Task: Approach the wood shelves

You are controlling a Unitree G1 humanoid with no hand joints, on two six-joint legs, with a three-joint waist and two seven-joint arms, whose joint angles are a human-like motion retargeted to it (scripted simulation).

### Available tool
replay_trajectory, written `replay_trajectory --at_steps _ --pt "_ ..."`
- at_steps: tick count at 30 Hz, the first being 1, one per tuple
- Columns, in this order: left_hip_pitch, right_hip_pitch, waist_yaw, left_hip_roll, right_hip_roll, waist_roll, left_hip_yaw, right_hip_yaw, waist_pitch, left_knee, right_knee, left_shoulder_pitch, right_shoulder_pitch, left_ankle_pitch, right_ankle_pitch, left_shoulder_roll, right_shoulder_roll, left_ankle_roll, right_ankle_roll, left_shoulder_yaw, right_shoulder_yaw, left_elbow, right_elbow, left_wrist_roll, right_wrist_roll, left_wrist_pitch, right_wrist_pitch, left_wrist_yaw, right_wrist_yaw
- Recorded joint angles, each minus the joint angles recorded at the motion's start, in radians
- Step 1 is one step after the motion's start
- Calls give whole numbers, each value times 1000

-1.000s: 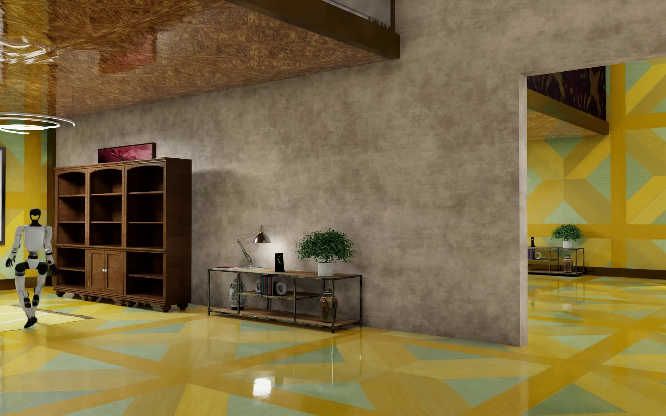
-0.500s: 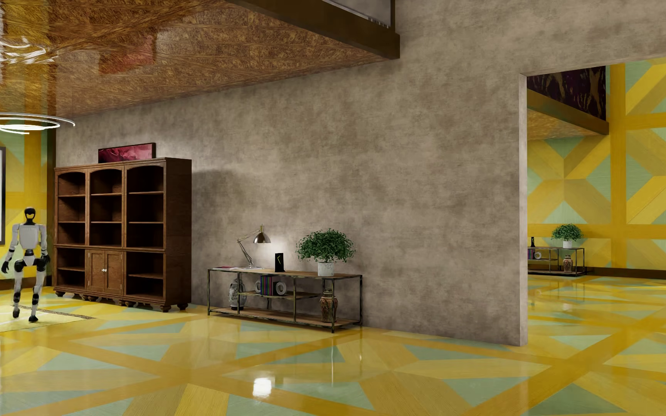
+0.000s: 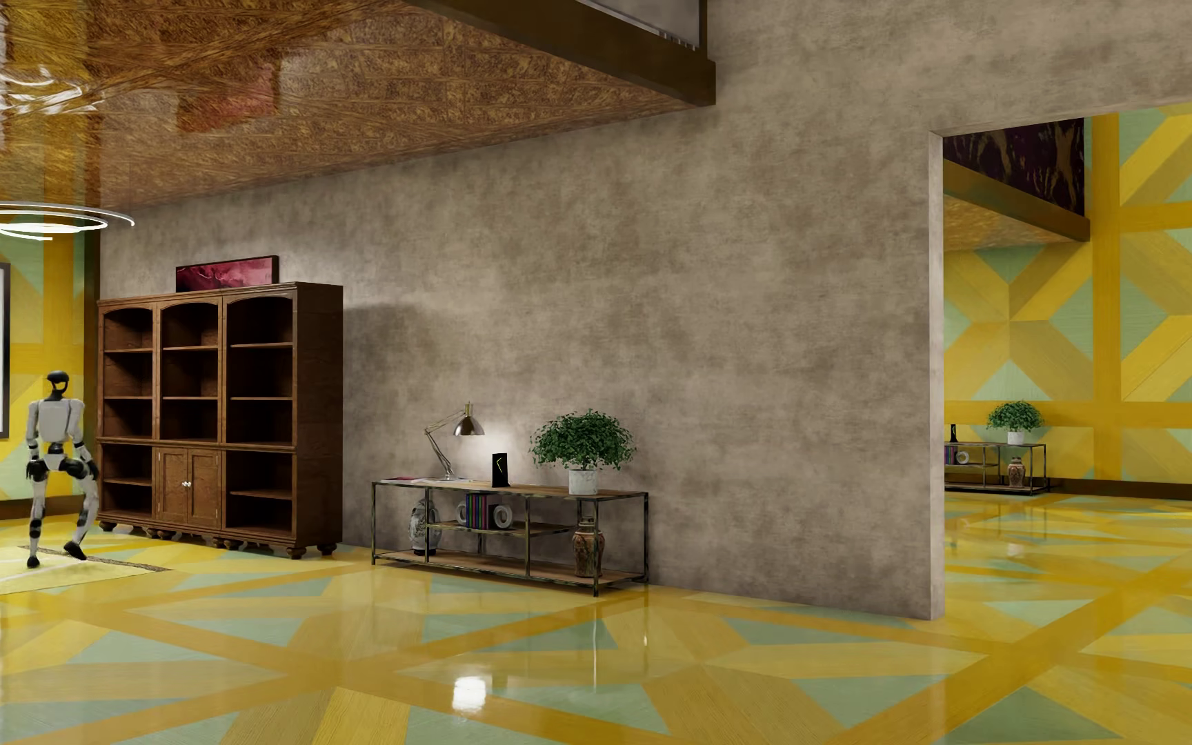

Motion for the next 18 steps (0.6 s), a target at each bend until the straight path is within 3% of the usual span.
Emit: replay_trajectory --at_steps 1,3,4,5,6,8,9,10,11,13,14,16,18 --pt "44 -26 -8 -7 0 -1 25 -42 2 -27 -160 -29 7 -19 7 27 4 -7 -14 10 -17 -28 11 -24 18 -16 4 23 10" --pt "127 -14 -18 -25 56 -2 77 -111 2 -83 -630 -66 5 -47 38 44 6 -23 13 80 -19 -95 58 -122 4 -28 28 85 50" --pt "170 3 -20 -40 104 0 98 -108 1 -123 -885 -81 5 -55 32 45 1 -32 68 104 -2 -124 82 -167 -29 -33 33 118 74" --pt "218 -2 -21 -57 144 3 120 -103 -2 -160 -1034 -90 9 -61 -25 46 -6 -42 72 111 18 -142 100 -192 -71 -33 25 144 96" --pt "266 -20 -16 -76 158 6 148 -145 -4 -183 -1031 -91 9 -70 -40 43 -11 -52 121 119 28 -155 110 -217 -104 -32 13 155 114" --pt "341 -30 -18 -92 162 19 176 -193 -9 -163 -847 -66 8 -69 1 31 -11 -79 -3 112 18 -168 111 -224 -151 -32 5 169 123" --pt "378 -20 -31 -80 165 29 164 -189 -12 -136 -787 -50 16 -28 -1 24 8 -95 -121 85 -12 -159 93 -202 -149 -28 10 159 115" --pt "396 13 -43 -53 162 42 143 -201 -17 -73 -752 -31 29 34 63 19 37 -87 -212 55 -54 -144 69 -174 -127 -29 14 140 89" --pt "375 27 -51 -13 166 60 111 -208 -19 46 -698 -8 33 136 57 12 65 -62 -251 37 -93 -129 57 -148 -98 -16 17 121 55" --pt "255 90 -46 95 213 104 40 -210 -19 401 -637 54 -9 333 -31 -27 87 48 -236 48 -115 -107 95 -135 -82 19 33 70 4" --pt "157 128 -31 125 252 123 -26 -194 -20 571 -639 84 -51 373 -61 -50 80 80 -229 64 -89 -104 126 -140 -112 30 34 38 -22" --pt "-63 229 3 87 330 146 -180 -132 -24 801 -701 151 -154 275 -93 -94 55 71 -219 89 3 -107 176 -154 -208 32 -5 -24 -59" --pt "-249 325 32 63 389 148 -273 -47 -32 861 -759 223 -275 285 -119 -125 51 57 -206 103 69 -126 169 -139 -239 38 -76 -44 -72"
